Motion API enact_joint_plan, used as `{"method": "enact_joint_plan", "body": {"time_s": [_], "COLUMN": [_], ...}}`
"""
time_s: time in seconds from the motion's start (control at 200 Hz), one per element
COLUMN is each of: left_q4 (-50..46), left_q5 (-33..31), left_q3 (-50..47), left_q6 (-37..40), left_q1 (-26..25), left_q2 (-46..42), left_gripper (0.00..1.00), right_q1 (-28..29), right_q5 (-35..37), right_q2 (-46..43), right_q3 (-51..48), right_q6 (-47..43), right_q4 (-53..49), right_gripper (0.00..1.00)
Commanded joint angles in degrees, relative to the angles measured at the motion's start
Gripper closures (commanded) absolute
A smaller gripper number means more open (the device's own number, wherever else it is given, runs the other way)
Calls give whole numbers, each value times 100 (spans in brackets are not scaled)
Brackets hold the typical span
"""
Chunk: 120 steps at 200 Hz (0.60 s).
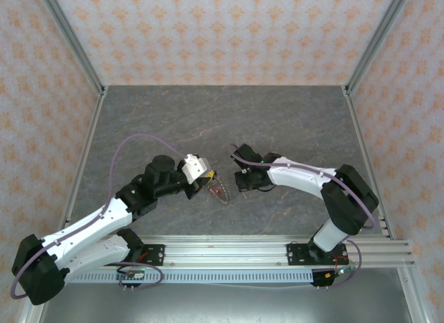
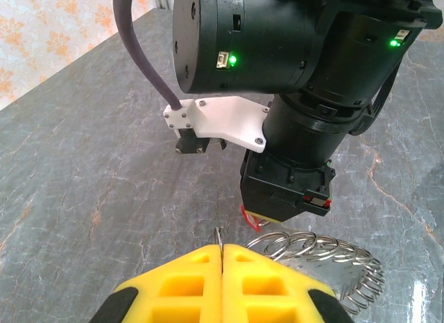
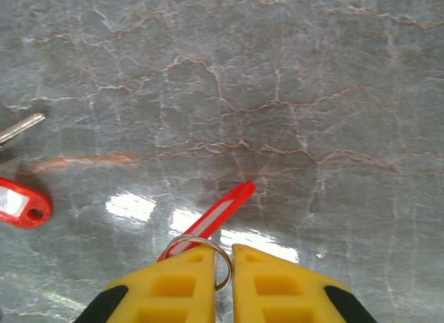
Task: Put the keys on the keyring
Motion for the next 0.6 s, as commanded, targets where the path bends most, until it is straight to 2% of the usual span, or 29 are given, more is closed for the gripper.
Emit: {"method": "enact_joint_plan", "body": {"time_s": [0.0,0.185,0.315,0.465,0.596], "left_q4": [135,129,136,121,156], "left_q5": [5,19,33,35,19], "left_q3": [73,117,134,126,118], "left_q6": [85,104,111,120,112], "left_q1": [65,68,68,71,75], "left_q2": [9,52,79,74,94], "left_gripper": [100,100,100,100,100], "right_q1": [-28,-32,-58,-107,-107], "right_q5": [-244,-271,151,310,271], "right_q2": [-44,-73,-141,-192,-37], "right_q3": [189,217,214,101,183], "right_q6": [60,37,178,209,246], "right_q4": [137,173,83,87,-103], "right_gripper": [86,82,81,68,65]}}
